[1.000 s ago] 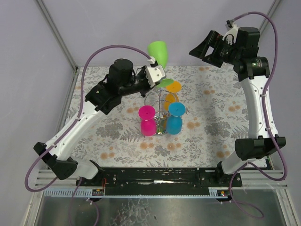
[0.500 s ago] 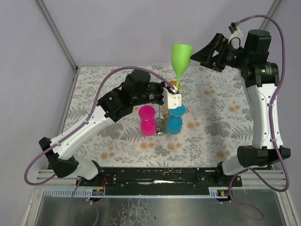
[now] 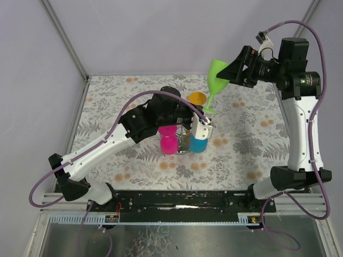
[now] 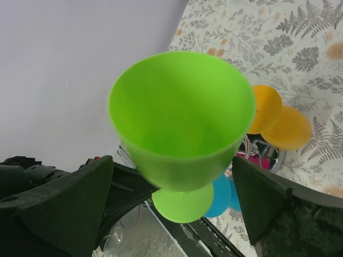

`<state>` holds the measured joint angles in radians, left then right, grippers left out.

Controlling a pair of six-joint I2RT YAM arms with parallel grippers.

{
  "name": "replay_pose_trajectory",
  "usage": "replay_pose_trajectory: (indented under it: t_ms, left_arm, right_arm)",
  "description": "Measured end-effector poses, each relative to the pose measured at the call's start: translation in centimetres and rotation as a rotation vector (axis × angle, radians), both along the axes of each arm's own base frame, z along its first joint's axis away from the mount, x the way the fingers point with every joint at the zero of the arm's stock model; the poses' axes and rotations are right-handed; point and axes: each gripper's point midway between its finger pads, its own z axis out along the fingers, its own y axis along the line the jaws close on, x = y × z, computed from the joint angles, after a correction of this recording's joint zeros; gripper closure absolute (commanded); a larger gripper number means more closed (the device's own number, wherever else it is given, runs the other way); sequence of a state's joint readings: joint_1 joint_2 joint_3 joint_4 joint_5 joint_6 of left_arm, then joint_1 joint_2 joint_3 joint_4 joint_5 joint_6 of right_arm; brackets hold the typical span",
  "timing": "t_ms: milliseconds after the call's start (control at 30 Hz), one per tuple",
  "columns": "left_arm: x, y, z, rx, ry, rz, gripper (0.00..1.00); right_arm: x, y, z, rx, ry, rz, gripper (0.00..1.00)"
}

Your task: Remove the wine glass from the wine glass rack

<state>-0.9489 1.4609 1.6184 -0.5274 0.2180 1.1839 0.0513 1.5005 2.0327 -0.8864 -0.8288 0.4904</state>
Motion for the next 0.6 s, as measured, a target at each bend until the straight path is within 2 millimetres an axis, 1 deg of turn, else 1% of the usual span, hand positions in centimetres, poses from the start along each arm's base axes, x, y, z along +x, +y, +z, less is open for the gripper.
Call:
replay_pose_trajectory:
  t_ms: [167,333,367,500,600]
  left_arm:
    - [-0.8,-0.6,0.1,0.019,-0.043,-0.044,1.00]
    - [-1.2,-0.9,-0.5,0.050,-0.069,-0.074,1.00]
    - [-1.2,-0.9,-0.6,0.053,-0.073,-0.077,1.00]
    - [-1.2,-0.9,-0.6,0.061,-0.091,-0.085,1.00]
    - [-1.1,-1.0,-0.6,0.066,-0.097,-0.087,1.00]
  right_arm:
    - [0.4,-0.3,-1.4,-0.031,0.035,-0.007,0.01]
    - [0.4,-0.4,-1.6,-0.042,0.033,-0.008,0.00]
    - [0.4,-0.4,-1.6,-0.043,0.033,-0.007,0.01]
    - [0.3,-0.4,-1.8,-0.051,0.036,-0.003,0.09]
    - [0.1,-0.4,-2.0,-0.057,0.040,0.002,0.21]
